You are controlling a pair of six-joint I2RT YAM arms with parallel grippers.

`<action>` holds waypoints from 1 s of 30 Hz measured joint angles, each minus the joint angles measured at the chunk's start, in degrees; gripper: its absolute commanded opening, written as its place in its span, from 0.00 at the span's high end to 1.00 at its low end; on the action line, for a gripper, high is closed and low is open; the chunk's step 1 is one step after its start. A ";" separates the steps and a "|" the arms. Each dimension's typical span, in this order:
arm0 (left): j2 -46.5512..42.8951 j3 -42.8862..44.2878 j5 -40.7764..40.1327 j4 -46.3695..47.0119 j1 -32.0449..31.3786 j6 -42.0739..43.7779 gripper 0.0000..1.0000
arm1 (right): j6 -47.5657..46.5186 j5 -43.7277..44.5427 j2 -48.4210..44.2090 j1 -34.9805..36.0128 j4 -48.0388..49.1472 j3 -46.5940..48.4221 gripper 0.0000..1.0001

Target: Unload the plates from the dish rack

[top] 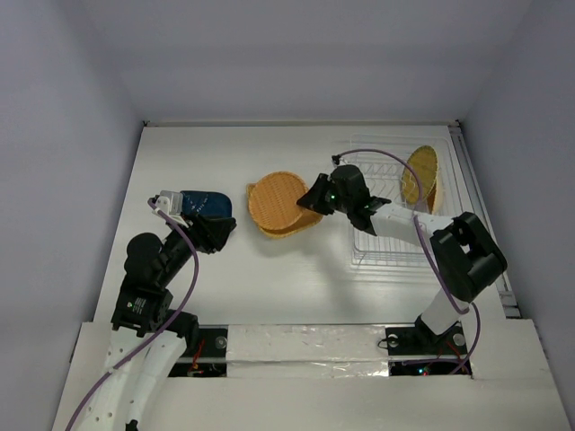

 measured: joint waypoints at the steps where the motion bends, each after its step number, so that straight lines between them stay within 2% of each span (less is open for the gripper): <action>1: -0.04 0.00 0.00 -0.02 0.00 0.00 0.58 | -0.07 0.28 0.00 0.00 -0.07 -0.28 0.77; 5: -0.11 0.00 0.00 0.00 0.00 0.00 0.58 | -0.74 1.75 0.00 0.00 -0.79 -1.07 0.61; 13: -0.26 0.00 0.00 0.00 0.00 0.00 0.57 | -3.45 4.50 -0.02 0.00 -3.78 -1.46 0.50; 14: -0.26 0.00 0.00 0.00 0.00 0.00 0.57 | -3.67 4.81 -0.02 0.00 -4.04 -1.46 0.42; 18: -0.26 0.00 -0.02 -0.02 0.00 0.00 0.57 | -4.26 6.23 -1.31 0.00 -4.63 -2.40 0.22; 21: -0.28 0.00 0.00 -0.02 0.00 0.00 0.57 | -4.94 7.67 -4.15 0.00 -5.44 -3.32 0.10; 25: -0.31 0.00 0.00 0.00 0.00 0.00 0.57 | -6.05 9.66 -7.82 0.11 -7.30 -3.43 0.10; 28: -0.33 0.00 -0.02 0.00 0.00 0.00 0.57 | -6.99 10.64 -10.51 0.15 -8.94 -3.43 0.25; 29: -0.37 0.00 -0.02 -0.02 0.00 0.00 0.57 | -7.34 10.88 -11.61 0.22 -9.42 -3.43 0.60; 30: -0.39 0.00 -0.02 0.00 0.00 0.00 0.57 | -7.98 11.17 -12.76 0.28 -9.88 -3.41 0.84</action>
